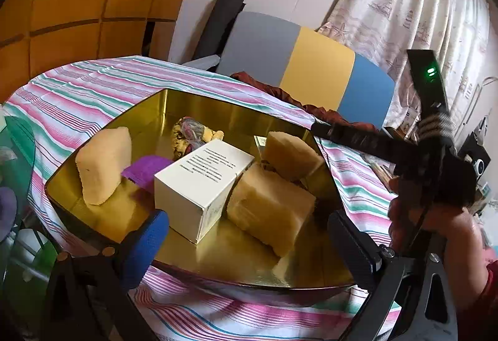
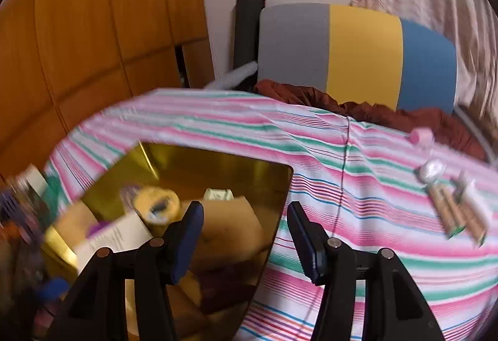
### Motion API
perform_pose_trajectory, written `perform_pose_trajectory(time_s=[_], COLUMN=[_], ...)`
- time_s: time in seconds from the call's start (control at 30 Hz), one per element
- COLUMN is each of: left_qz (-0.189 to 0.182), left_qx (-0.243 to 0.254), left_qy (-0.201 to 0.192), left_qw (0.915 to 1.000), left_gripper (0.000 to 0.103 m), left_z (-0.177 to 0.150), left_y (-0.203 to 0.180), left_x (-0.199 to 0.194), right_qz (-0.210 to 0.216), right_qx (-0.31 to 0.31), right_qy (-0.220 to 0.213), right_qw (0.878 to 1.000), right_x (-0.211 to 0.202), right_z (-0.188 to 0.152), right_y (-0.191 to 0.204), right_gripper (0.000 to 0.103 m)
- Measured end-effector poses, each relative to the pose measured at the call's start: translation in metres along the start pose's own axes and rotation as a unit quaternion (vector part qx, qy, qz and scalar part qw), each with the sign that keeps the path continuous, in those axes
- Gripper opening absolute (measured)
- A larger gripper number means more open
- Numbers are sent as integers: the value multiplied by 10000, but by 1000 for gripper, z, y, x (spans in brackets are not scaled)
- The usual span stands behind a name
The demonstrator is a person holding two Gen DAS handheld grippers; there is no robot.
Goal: Organize objects
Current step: 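Move the right tool to the pile and grasp the white foam block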
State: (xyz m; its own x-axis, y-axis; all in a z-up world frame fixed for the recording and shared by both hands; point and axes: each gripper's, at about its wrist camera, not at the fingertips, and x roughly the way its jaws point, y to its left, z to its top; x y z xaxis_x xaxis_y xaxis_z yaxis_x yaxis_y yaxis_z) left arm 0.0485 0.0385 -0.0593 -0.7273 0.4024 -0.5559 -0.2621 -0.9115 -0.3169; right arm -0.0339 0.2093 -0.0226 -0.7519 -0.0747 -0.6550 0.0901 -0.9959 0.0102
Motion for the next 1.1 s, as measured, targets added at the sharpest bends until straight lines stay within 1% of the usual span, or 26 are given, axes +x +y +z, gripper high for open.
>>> perform_pose_trajectory(time_s=[0.07, 0.13, 0.17, 0.2, 0.27, 0.3, 0.33, 0.37, 0.4, 0.47, 0.5, 0.6, 0.83, 0.9, 1.1], left_qz=[22, 15, 19, 30, 28, 35, 49, 57, 67, 80, 74, 6, -137, -191, -420], left_qx=[-28, -68, -81, -90, -95, -88, -81, -83, -96, -135, -168, -222, 7, 121, 418], left_qy=[15, 18, 21, 23, 13, 13, 4, -8, -22, -11, 14, 154, 149, 130, 140], left_qw=[10000, 10000, 10000, 10000, 9999, 10000, 10000, 9999, 9999, 9999, 9998, 9996, 9998, 9997, 9981], left_gripper=[103, 103, 103, 103, 103, 103, 103, 103, 103, 103, 103, 103, 103, 103, 103], left_z=[0, 0, 0, 0, 0, 1, 1, 1, 1, 2, 2, -1, 0, 3, 11], left_y=[1, 3, 3, 4, 4, 4, 4, 4, 5, 6, 6, 4, -15, -24, -54], left_x=[1, 0, -1, -1, -2, -2, -3, -3, -4, -3, -1, 3, 1, 0, 1], right_qz=[-192, -633, -759, -1023, -1380, -1538, -1501, -1334, -984, -651, -610, -640, -725, -805, -959], right_qx=[-358, -811, -938, -1141, -1270, -1140, -928, -640, -203, 287, 450, 596, 1202, 1308, 1750], right_qy=[153, 267, 274, 232, 211, 203, 164, 60, -128, -312, -375, -373, -149, -56, 149], right_qw=[9991, 9943, 9923, 9879, 9820, 9813, 9842, 9890, 9949, 9970, 9964, 9955, 9900, 9881, 9798], right_x=[10, 24, 29, 36, 45, 46, 42, 34, 21, 5, -4, -16, -28, -33, -39], right_z=[-2, 0, 1, 4, 8, 13, 16, 18, 19, 16, 11, -3, -39, -54, -85], right_y=[9, 18, 20, 21, 18, 11, 2, -6, -19, -34, -42, -56, -98, -109, -149], right_gripper=[56, 56, 56, 55, 54, 54, 54, 54, 54, 55, 55, 55, 56, 56, 56])
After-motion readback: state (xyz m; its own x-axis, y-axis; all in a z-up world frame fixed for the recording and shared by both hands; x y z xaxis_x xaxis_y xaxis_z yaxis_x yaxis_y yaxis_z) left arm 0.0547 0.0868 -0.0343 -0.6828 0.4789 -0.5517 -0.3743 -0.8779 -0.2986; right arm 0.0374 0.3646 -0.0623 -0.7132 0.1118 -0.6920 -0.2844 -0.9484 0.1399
